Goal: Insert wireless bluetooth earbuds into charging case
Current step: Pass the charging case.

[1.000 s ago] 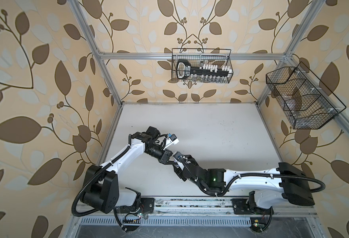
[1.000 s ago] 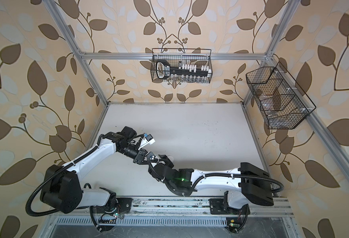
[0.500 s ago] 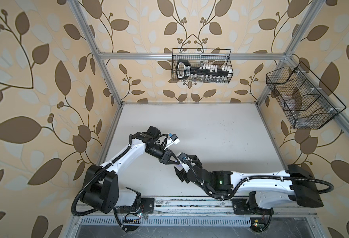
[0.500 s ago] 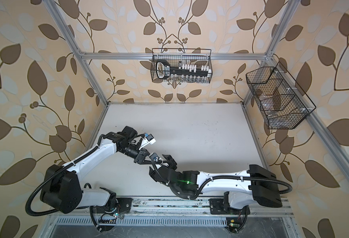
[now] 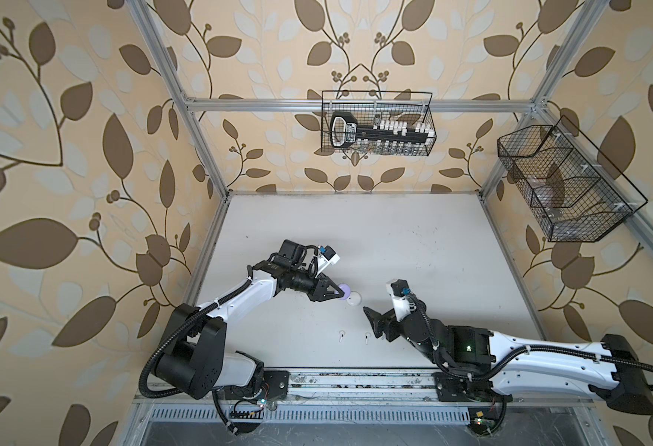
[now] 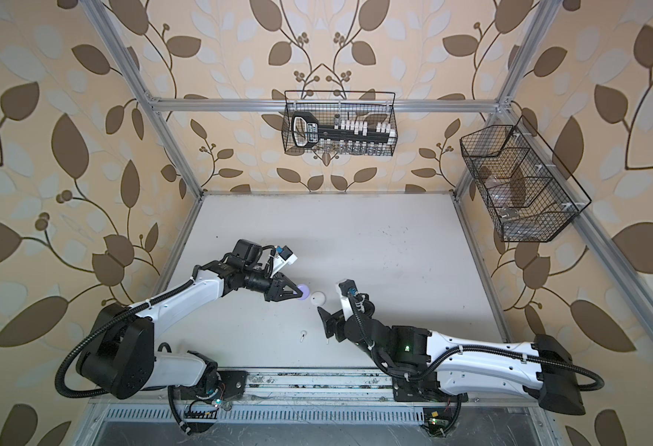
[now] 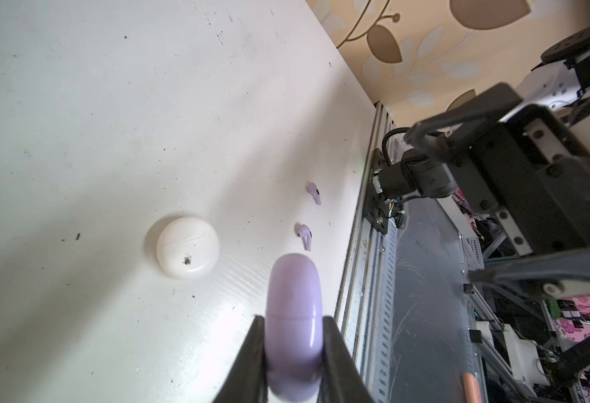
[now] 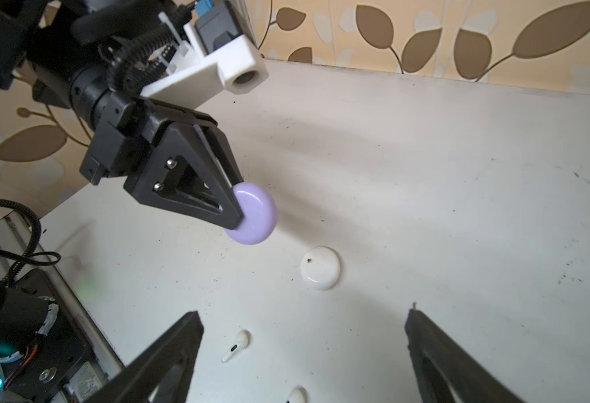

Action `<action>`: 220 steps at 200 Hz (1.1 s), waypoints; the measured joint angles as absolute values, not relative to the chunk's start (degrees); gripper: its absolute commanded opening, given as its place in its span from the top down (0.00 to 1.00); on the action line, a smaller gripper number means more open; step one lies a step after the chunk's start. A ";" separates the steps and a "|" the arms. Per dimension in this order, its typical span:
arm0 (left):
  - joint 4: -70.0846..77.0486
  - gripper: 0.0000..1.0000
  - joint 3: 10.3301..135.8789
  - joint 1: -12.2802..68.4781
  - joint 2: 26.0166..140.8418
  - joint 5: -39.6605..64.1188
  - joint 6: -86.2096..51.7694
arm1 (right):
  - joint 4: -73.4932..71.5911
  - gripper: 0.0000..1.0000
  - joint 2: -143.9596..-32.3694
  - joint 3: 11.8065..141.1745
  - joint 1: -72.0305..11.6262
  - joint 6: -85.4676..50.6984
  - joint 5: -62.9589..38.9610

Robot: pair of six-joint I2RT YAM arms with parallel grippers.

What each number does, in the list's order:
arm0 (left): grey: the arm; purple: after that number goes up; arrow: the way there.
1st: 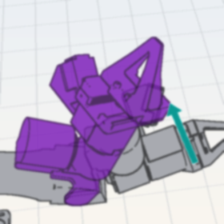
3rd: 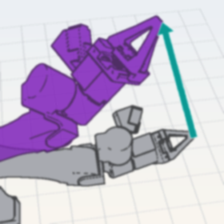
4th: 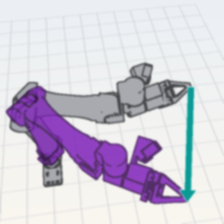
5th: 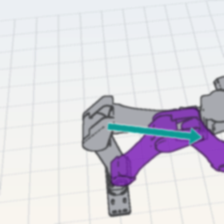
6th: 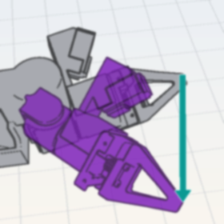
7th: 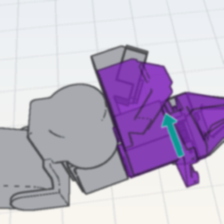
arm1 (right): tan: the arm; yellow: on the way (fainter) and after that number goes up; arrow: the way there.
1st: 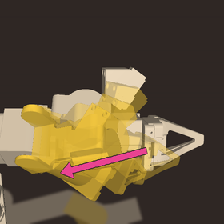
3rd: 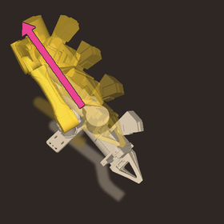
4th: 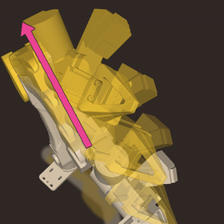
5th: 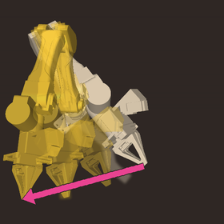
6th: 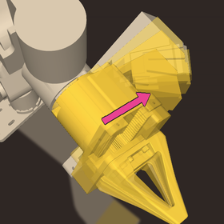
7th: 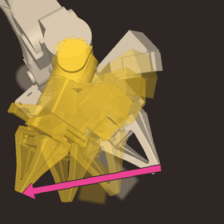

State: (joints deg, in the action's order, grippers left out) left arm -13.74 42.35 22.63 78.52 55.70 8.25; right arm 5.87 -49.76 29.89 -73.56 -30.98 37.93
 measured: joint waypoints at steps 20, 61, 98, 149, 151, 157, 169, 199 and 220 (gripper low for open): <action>-6.94 0.95 39.44 25.74 80.12 54.30 6.70 | 8.95 0.08 -47.70 29.36 -71.48 -33.93 37.06; 6.13 0.98 34.79 30.59 82.19 51.27 5.52 | 10.55 0.09 -48.23 27.00 -66.63 -38.24 31.46; 22.13 0.99 27.29 30.72 82.24 48.56 3.99 | 10.28 0.10 -53.12 26.63 -64.51 -40.36 26.24; 35.94 1.00 21.12 30.72 82.24 46.85 3.84 | 6.50 0.16 -56.77 26.61 -62.26 -41.32 20.23; 36.27 1.00 21.12 30.72 82.24 46.81 3.81 | 6.24 0.17 -56.84 26.63 -62.22 -41.30 19.99; 36.86 1.00 21.12 30.72 82.21 46.78 3.84 | 5.39 0.19 -57.04 26.61 -62.22 -41.17 19.20; 37.74 1.00 21.12 30.72 81.91 46.65 3.75 | 3.53 0.24 -57.30 26.59 -62.11 -40.58 17.43; 37.41 1.00 21.12 30.72 79.26 47.37 2.72 | -1.32 0.39 -57.21 26.50 -61.65 -38.46 13.13; 37.36 1.00 21.12 30.72 76.75 47.90 2.33 | -3.03 0.45 -56.95 26.41 -60.49 -37.19 11.25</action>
State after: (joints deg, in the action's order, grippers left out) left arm 37.36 21.12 30.72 76.75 47.90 2.33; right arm -3.03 -56.95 26.41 -60.49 -37.19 11.25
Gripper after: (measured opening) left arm 0.233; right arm 0.577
